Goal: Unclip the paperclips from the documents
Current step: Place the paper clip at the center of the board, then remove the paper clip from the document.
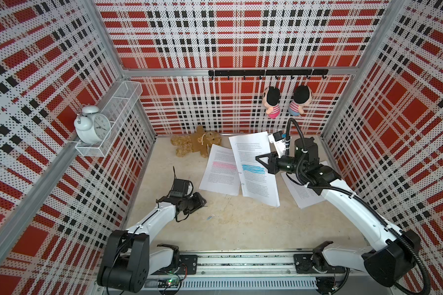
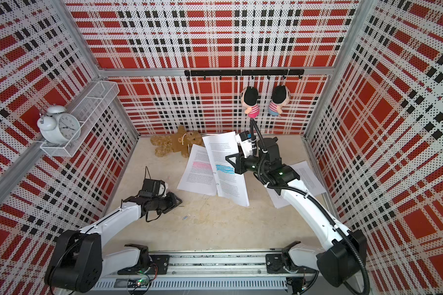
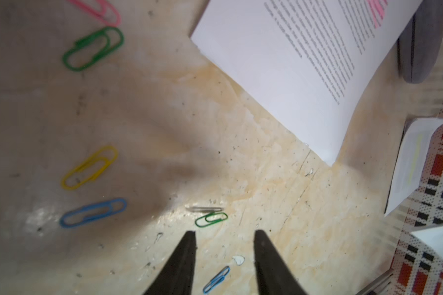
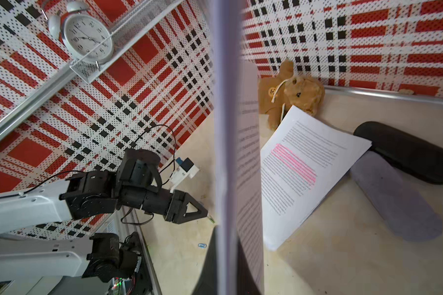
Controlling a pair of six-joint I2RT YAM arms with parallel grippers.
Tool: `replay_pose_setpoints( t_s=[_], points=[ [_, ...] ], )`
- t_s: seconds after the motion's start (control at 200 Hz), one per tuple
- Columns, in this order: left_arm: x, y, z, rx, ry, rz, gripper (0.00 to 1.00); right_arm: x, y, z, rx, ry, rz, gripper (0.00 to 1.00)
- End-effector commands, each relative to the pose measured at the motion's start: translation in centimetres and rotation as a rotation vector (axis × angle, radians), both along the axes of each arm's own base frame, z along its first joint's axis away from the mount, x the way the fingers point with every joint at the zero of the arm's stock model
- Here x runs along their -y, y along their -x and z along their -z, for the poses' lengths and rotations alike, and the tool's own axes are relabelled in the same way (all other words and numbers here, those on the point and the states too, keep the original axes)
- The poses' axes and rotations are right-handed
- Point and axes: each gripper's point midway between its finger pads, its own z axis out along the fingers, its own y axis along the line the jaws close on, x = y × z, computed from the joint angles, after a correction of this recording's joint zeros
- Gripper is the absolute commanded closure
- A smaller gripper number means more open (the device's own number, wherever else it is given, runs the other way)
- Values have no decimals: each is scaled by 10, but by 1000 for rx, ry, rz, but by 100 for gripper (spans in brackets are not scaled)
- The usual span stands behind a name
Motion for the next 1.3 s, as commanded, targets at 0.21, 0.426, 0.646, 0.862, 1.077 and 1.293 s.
replay_pose_setpoints(
  t_s=[0.21,0.426,0.646,0.862,1.077,1.293],
  points=[
    [24,-38,-85,330,133,111,34,-32,11,12,-147,20,-37,100],
    [46,-51,-224,885,424,153,23,-63,23,-19,-157,-42,-144,100],
    [54,-41,-278,1083,506,232,17,-83,38,-66,-190,-190,-274,100],
    [63,-38,-269,1030,565,299,17,-94,43,-93,-212,-272,-354,100],
    [74,-30,-273,983,684,372,24,-99,43,-106,-197,-299,-386,100],
    [79,-25,-269,918,766,421,55,-102,31,-105,-174,-264,-394,100]
  ],
)
